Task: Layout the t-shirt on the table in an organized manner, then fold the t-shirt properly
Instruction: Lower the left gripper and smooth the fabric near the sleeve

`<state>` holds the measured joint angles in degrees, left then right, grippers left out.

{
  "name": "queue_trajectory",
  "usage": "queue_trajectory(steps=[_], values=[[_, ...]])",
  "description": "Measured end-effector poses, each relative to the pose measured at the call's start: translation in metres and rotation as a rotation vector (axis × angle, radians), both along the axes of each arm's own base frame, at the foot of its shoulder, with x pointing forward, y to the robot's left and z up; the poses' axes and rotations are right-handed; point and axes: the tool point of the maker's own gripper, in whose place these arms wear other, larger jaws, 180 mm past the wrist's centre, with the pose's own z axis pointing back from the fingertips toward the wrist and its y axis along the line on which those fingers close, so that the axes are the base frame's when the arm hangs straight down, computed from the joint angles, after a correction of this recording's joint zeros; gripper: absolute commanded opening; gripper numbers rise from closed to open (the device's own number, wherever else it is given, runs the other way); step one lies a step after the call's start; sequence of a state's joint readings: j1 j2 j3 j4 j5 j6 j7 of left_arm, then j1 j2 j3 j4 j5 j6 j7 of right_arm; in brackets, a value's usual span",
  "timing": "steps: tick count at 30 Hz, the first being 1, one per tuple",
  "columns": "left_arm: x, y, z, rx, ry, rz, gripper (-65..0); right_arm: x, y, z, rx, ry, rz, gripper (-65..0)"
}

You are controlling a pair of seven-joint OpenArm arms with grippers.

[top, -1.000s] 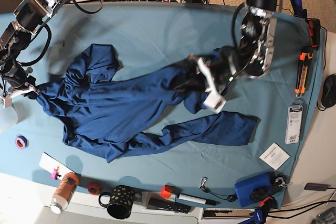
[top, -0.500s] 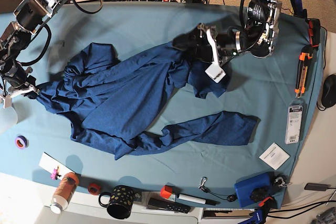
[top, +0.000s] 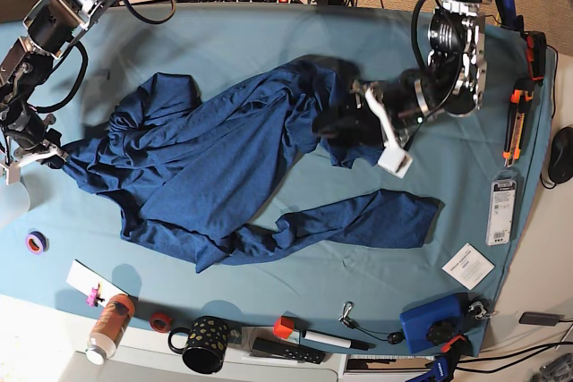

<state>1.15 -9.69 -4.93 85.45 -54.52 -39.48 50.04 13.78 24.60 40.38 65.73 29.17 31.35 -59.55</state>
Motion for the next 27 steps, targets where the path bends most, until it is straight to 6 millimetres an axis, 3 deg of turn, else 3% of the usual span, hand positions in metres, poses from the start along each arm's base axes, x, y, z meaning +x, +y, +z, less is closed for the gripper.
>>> queue_trajectory(steps=[6,14,22,27], values=[[0.022,0.002,0.016,0.017,-0.070,0.016,-35.9,0.000,0.000,0.000,0.000,0.000,0.000,-65.0],[0.015,-0.012,0.013,0.006,-0.051,-0.016,-35.9,0.000,0.000,0.000,0.000,0.000,0.000,-65.0],[-0.008,-0.057,-0.005,0.121,-0.121,-0.164,-35.9,0.000,0.000,0.000,0.000,0.000,0.000,-65.0],[0.000,-0.061,-0.008,0.200,-0.172,-0.171,-35.9,0.000,0.000,0.000,0.000,0.001,0.000,-65.0]])
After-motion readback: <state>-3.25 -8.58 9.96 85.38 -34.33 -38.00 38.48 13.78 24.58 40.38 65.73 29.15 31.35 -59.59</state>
